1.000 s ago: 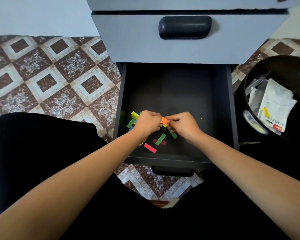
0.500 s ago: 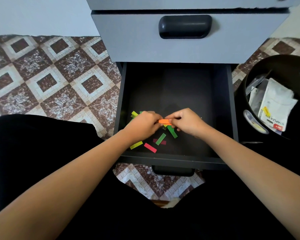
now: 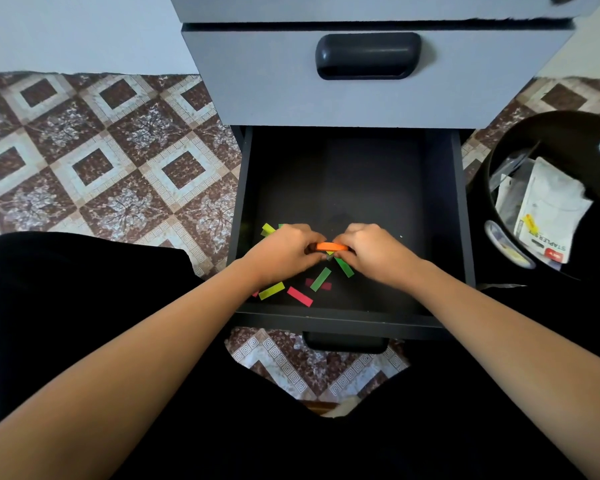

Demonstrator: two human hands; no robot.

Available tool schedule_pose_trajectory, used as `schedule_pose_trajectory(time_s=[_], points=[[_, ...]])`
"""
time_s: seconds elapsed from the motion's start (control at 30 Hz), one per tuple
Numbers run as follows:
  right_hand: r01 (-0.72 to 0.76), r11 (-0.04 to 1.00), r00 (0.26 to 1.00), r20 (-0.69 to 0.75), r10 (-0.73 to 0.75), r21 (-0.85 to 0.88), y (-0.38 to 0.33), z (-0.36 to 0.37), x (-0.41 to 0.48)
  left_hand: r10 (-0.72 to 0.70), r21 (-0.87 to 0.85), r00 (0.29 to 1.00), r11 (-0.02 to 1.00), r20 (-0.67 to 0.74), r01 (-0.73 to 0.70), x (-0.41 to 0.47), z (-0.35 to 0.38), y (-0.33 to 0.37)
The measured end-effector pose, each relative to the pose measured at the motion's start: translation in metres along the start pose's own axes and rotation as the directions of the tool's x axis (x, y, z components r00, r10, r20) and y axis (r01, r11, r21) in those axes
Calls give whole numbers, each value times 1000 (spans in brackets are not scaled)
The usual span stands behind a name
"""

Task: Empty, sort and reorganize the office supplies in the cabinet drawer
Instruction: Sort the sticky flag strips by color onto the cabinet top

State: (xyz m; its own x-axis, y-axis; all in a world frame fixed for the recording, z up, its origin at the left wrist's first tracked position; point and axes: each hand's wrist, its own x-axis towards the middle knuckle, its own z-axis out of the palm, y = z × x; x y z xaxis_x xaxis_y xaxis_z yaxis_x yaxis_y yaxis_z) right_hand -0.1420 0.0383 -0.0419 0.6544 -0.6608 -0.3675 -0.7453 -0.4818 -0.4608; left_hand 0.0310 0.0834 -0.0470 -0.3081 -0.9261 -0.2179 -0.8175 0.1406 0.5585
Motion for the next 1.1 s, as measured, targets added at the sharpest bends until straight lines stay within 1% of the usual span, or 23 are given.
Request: schedule_pose_trajectory(time_s=[0.23,0.4,0.5,0.57,0.67,0.73,0.83,0.97,1.1], points=[[19,996,997,-72,-13,83,-3,-9,-5,44,52,997,998,-57,-41,1,-7,-1],[56,993,979,-202,-35,101,-7,-15,-14,55,21,988,998,-147,-53,-4,-17,2],[80,990,962,-269,-47,113,-13,-19,-20,66,23,985,998,-161,-63,-8,-25,7],[82,990,957,-286,-48,110,-16,-21,-22,61,56,986,997,-155,-53,-10,-31,11],[88,990,951,-305,-50,112,-23,-26,-25,107,213,984,974,-141,-76,-14,-44,17],[93,990,945,-323,-54,106,-28,-30,-26,146,312,980,945,-136,-98,-16,-54,19],[99,992,934,-351,-64,82,-37,-43,-29,173,363,973,925,-153,-107,-20,-71,26],[123,992,917,-385,-102,29,-50,-70,-30,196,352,965,928,-175,-124,-23,-99,36],[150,986,898,-407,-166,-71,-67,-112,-29,202,302,955,944,-218,-131,-23,-141,48]])
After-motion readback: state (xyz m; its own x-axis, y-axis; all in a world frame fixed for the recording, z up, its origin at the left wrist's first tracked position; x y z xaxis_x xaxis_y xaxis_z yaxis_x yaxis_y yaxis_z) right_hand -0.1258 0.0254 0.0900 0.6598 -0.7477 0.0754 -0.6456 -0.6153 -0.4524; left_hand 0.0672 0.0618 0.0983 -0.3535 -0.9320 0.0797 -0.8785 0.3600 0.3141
